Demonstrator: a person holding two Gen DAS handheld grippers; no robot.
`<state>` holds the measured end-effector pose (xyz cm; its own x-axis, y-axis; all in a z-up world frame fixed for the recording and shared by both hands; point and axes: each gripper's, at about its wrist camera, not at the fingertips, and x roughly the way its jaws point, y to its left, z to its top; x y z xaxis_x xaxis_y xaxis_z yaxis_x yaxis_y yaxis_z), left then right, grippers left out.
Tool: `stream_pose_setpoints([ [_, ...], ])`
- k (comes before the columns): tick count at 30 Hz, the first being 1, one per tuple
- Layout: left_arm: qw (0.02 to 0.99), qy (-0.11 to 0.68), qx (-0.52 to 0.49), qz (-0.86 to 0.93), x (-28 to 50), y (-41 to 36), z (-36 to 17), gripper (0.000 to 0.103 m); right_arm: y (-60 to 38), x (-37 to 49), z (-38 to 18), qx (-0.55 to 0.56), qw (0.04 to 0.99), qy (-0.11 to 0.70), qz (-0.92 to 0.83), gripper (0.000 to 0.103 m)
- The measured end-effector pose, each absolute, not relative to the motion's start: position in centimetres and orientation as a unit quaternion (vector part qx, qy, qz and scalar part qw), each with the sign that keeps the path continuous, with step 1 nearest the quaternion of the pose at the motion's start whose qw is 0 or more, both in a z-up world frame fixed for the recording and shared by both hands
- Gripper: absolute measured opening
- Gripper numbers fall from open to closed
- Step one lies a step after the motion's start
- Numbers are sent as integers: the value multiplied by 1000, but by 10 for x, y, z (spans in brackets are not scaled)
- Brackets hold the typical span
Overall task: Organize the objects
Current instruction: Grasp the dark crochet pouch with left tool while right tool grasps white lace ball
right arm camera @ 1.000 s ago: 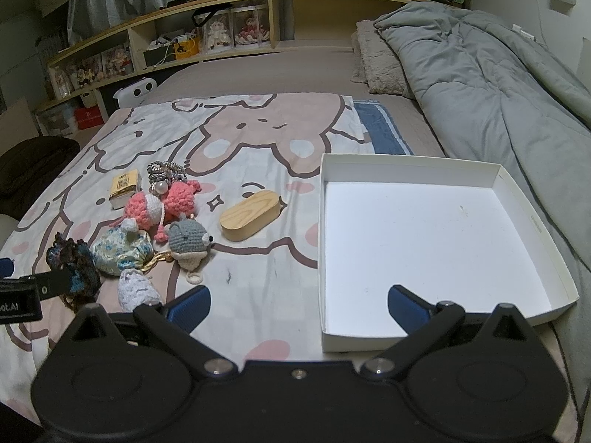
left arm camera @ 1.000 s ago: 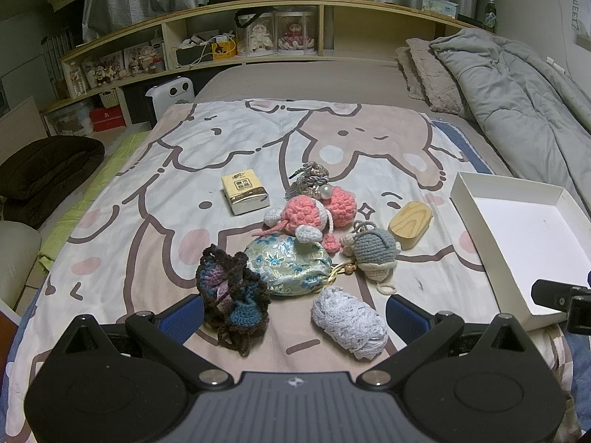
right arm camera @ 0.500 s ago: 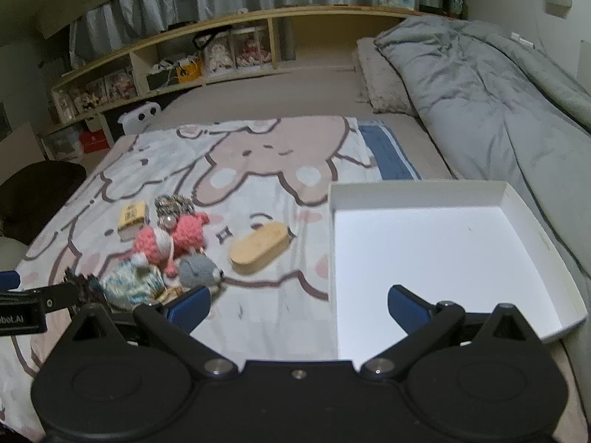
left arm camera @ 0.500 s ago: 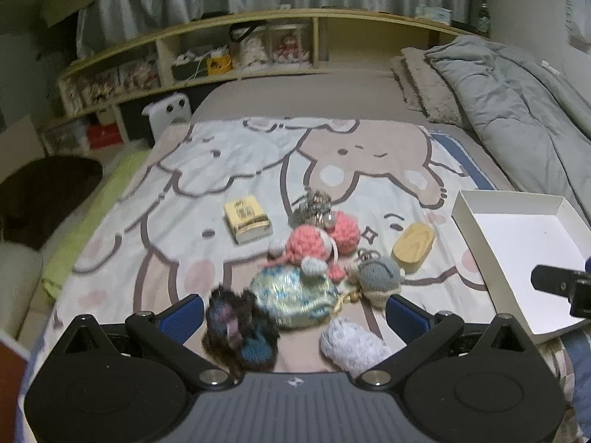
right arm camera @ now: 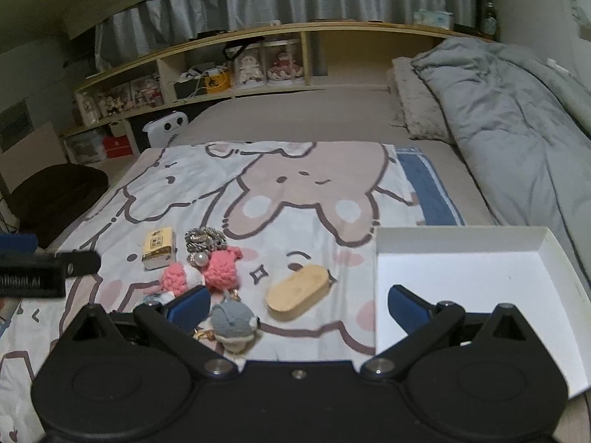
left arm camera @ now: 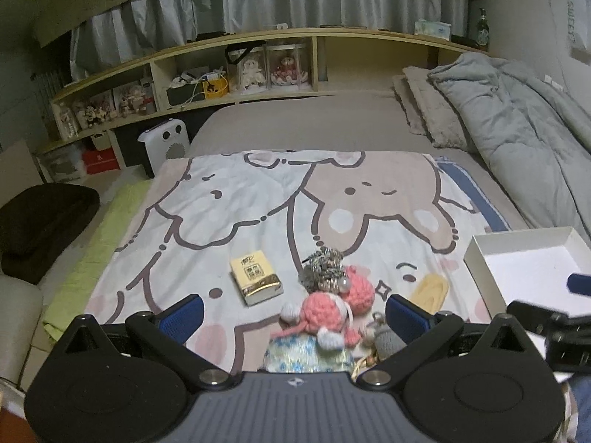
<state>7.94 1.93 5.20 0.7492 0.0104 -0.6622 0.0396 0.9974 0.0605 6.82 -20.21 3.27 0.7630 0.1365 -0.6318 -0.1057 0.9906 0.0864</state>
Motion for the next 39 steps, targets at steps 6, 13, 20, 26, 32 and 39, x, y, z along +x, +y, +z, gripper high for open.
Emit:
stream_pose_setpoints([
  [6, 925, 378, 33, -21, 101, 32, 38, 99, -190, 87, 23, 33, 934, 343, 93, 103],
  [13, 900, 434, 38, -10, 107, 53, -8, 90, -174, 98, -7, 28, 923, 364, 124, 103],
  [20, 883, 468, 41, -8, 107, 62, -34, 86, -164, 98, -35, 31, 906, 394, 153, 103],
  [26, 867, 496, 55, -9, 107, 67, -51, 79, -157, 95, -55, 46, 885, 426, 181, 102],
  [32, 857, 514, 32, -13, 108, 73, -57, 79, -140, 88, -72, 35, 865, 452, 214, 90],
  [39, 843, 537, 25, -32, 108, 71, -66, 78, -126, 84, -83, 21, 850, 475, 226, 79],
])
